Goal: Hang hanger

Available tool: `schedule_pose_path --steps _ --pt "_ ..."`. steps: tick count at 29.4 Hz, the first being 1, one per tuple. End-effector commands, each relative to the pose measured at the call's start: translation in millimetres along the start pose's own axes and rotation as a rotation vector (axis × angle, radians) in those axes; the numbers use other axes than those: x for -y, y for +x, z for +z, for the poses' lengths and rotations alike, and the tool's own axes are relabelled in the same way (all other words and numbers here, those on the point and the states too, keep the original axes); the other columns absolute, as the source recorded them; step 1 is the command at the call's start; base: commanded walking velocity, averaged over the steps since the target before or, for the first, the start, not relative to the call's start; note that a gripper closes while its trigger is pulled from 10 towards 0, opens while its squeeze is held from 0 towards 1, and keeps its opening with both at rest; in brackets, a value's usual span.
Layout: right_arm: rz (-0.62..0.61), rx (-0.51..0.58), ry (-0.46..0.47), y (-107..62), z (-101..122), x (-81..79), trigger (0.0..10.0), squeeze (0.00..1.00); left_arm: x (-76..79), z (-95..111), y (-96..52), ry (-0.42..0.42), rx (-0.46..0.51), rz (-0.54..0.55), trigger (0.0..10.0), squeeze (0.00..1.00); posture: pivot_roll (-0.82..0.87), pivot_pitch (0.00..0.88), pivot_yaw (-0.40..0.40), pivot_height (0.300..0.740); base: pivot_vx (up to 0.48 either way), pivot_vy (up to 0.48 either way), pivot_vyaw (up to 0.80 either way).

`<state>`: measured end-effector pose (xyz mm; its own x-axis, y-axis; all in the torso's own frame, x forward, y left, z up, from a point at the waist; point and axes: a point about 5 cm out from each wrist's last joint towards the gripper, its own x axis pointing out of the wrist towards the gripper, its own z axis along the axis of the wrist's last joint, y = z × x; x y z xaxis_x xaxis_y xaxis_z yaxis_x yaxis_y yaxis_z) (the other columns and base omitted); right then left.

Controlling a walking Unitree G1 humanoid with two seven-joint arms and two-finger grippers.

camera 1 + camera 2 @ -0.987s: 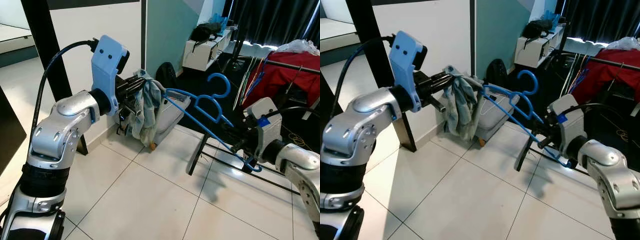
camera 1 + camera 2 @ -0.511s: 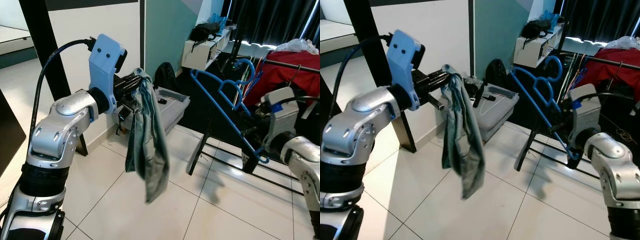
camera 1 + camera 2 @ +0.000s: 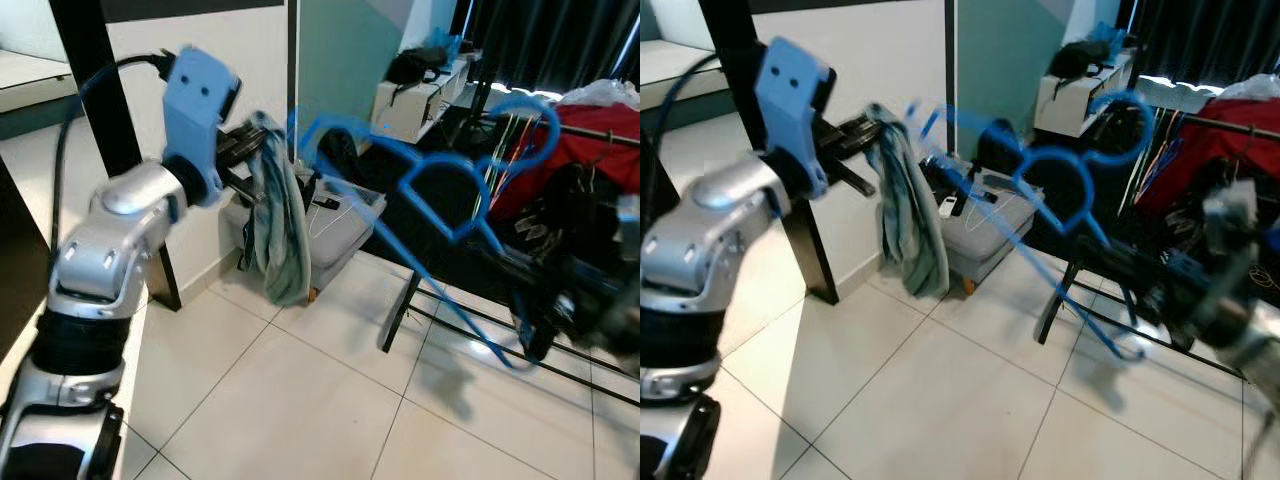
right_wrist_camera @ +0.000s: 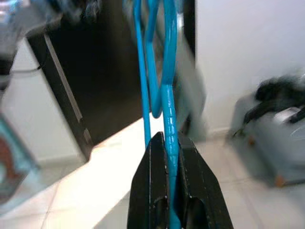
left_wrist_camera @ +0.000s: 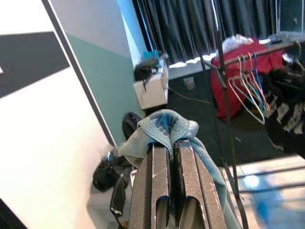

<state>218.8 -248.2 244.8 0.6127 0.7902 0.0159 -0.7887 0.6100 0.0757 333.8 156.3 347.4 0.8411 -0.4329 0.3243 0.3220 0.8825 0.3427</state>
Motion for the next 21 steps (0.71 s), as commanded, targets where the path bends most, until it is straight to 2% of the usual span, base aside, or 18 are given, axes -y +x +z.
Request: schedule_pose_path --steps 1,2,5,8,9,13,18,21 --pt "0.003 -0.059 -0.016 -3.5 -1 -3.3 10.0 0.0 -5.3 7 1.9 0.022 0.029 0.016 10.0 0.0 -0.05 0.0 -0.008 0.74 0.0 0.0 0.0" --pt "0.003 -0.059 -0.016 -3.5 -1 -3.3 10.0 0.0 -5.3 7 1.9 0.022 0.029 0.016 10.0 0.0 -0.05 0.0 -0.008 0.74 0.0 0.0 0.0" --pt "-0.046 -0.273 -0.055 -13.0 -20 -0.3 10.0 0.0 -3.2 18 7.6 0.013 0.067 -0.004 10.0 0.0 -0.06 0.0 -0.002 0.74 0.0 0.0 0.0" --pt "-0.074 -0.328 -0.078 -14.9 -26 2.9 10.0 0.0 -0.8 21 9.3 0.006 0.08 -0.016 10.0 0.0 -0.06 0.0 -0.001 0.74 0.0 0.0 0.0" --pt "-0.151 -0.374 -0.121 -12.0 -32 12.8 10.0 0.0 6.0 28 12.2 -0.009 0.109 -0.05 10.0 0.0 -0.05 0.0 -0.002 0.74 0.0 0.0 0.0" --pt "-0.18 -0.372 -0.127 -7.9 -33 16.5 10.0 0.0 9.2 31 13.7 -0.015 0.124 -0.065 10.0 0.0 -0.05 0.0 -0.002 0.74 0.0 0.0 0.0" --pt "-0.111 -0.336 -0.139 6.7 -32 10.9 10.0 0.0 15.3 39 15.7 -0.037 0.157 -0.085 10.0 0.0 -0.04 0.0 -0.01 0.74 0.0 0.0 0.0" --pt "-0.101 -0.337 -0.142 7.2 -32 10.0 10.0 0.0 15.5 40 15.7 -0.04 0.158 -0.082 10.0 0.0 -0.04 0.0 -0.01 0.74 0.0 0.0 0.0"
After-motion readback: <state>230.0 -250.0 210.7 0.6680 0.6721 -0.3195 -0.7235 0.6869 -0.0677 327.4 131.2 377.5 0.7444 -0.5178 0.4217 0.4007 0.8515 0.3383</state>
